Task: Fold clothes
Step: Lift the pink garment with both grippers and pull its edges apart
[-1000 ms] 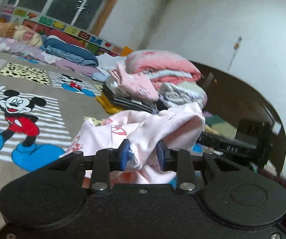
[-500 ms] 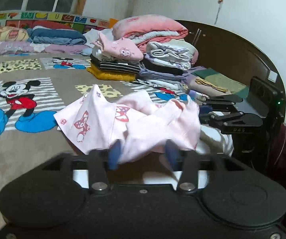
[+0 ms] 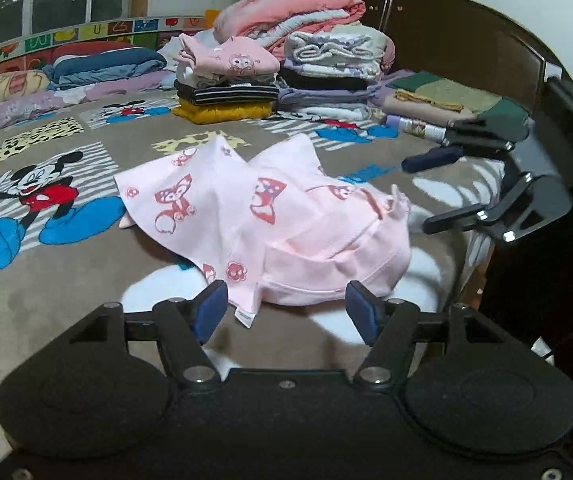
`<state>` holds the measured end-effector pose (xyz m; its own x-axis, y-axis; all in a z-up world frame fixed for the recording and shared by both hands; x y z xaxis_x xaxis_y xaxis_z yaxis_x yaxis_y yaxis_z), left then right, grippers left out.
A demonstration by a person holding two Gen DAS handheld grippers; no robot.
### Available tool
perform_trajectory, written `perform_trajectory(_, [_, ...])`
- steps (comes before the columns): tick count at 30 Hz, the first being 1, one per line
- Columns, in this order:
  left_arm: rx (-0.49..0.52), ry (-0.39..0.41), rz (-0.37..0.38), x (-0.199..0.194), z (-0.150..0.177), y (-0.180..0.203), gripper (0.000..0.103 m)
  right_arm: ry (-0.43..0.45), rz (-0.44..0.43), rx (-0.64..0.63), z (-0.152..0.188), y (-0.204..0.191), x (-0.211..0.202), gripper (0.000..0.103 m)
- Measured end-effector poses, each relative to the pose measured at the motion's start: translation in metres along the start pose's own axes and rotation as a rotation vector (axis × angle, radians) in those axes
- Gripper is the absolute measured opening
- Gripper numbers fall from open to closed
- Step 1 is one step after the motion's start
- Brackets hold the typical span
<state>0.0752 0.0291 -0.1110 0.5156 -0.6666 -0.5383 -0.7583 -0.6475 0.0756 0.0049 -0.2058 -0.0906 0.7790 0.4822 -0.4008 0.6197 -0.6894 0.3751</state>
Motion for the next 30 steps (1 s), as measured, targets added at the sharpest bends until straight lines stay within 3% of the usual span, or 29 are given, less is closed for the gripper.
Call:
perform_trajectory(7, [0.095, 0.006, -0.001, 0.015, -0.002, -0.006, 0.064, -0.051, -0.051, 0.034, 0.005, 0.001, 0.011, 0.064])
perform_trajectory(10, [0.127, -0.028, 0.042, 0.027, -0.002, -0.008, 0.06, -0.056, -0.071, 0.051, 0.007, 0.002, 0.015, 0.057])
perform_trajectory(16, [0.143, -0.056, 0.114, 0.044, -0.001, -0.006, 0.047, -0.045, -0.104, 0.072, 0.007, 0.0, 0.022, 0.054])
perform_trajectory(21, [0.167, -0.088, 0.132, 0.049, 0.004, 0.002, 0.045, -0.086, -0.152, 0.066, 0.011, -0.009, 0.03, 0.037])
perform_trajectory(26, [0.166, -0.083, 0.109, 0.046, 0.005, 0.003, 0.03, -0.11, -0.164, 0.085, 0.015, -0.009, 0.034, 0.025])
perform_trajectory(28, [0.171, -0.077, 0.087, 0.042, 0.004, 0.003, 0.012, -0.102, -0.155, 0.092, 0.013, -0.007, 0.031, 0.019])
perform_trajectory(30, [0.188, -0.064, 0.076, 0.035, 0.004, 0.006, 0.007, -0.089, -0.137, 0.096, 0.011, -0.004, 0.027, 0.018])
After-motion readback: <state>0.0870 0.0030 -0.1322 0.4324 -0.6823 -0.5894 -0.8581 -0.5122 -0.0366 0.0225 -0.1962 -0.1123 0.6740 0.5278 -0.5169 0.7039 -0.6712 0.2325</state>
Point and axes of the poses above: each gripper's, at about its wrist camera, not at the fingertips, and x roughly the way its jaws point, y to its right, z to its underside, the point moved 4 cm from there along x, roughly the way its jaws point, and after that the axes turned 4 degrees about z, right-handed, at the moved point
